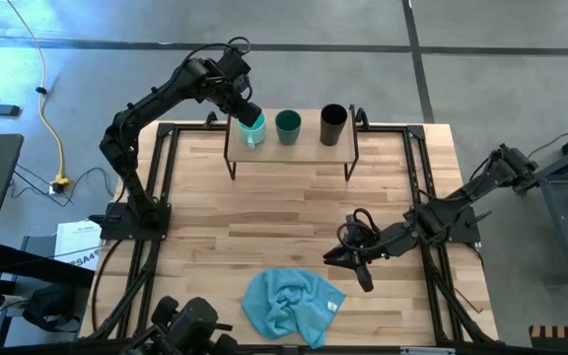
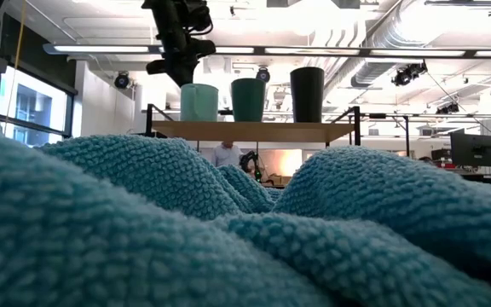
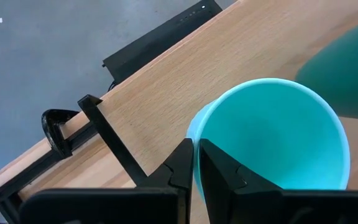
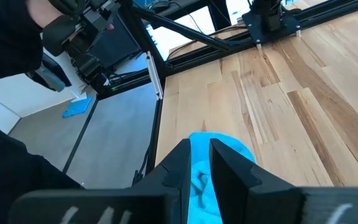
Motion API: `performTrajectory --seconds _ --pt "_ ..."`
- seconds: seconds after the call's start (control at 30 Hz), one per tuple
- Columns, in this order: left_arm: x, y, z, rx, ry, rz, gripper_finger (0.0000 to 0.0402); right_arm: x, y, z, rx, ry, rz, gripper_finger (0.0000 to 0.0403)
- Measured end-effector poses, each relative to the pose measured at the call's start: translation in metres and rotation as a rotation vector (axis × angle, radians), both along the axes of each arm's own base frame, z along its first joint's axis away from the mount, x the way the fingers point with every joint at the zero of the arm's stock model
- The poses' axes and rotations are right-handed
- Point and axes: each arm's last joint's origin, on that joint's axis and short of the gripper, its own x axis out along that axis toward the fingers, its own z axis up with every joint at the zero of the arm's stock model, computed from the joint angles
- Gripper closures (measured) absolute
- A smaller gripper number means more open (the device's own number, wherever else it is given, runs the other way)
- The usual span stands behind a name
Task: Stack small to large cups/mugs on shelf
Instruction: Put the blue mug on the shelf, then return to Home Position
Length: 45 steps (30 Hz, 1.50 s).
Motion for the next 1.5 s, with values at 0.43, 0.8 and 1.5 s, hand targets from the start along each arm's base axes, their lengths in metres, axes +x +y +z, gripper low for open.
performTrajectory --seconds 0.43,0.8,1.5 --pt "-0.0013 -0.0016 -0.0009 -0.020 0.011 0.014 0.0385 0.0000 0.0000 0.0000 0.000 0.000 0.000 0.0353" --pt "-0.0014 -0.0025 -0.0012 -0.039 0.000 0.016 0.0318 -0.0001 0.0002 -0.0001 -0.001 0.000 0.001 0.0353" --pt "-0.0012 -0.0023 -0.0011 -0.043 -0.009 0.033 0.0230 -0.0001 0.0002 0.0000 0.000 0.000 0.001 0.0353"
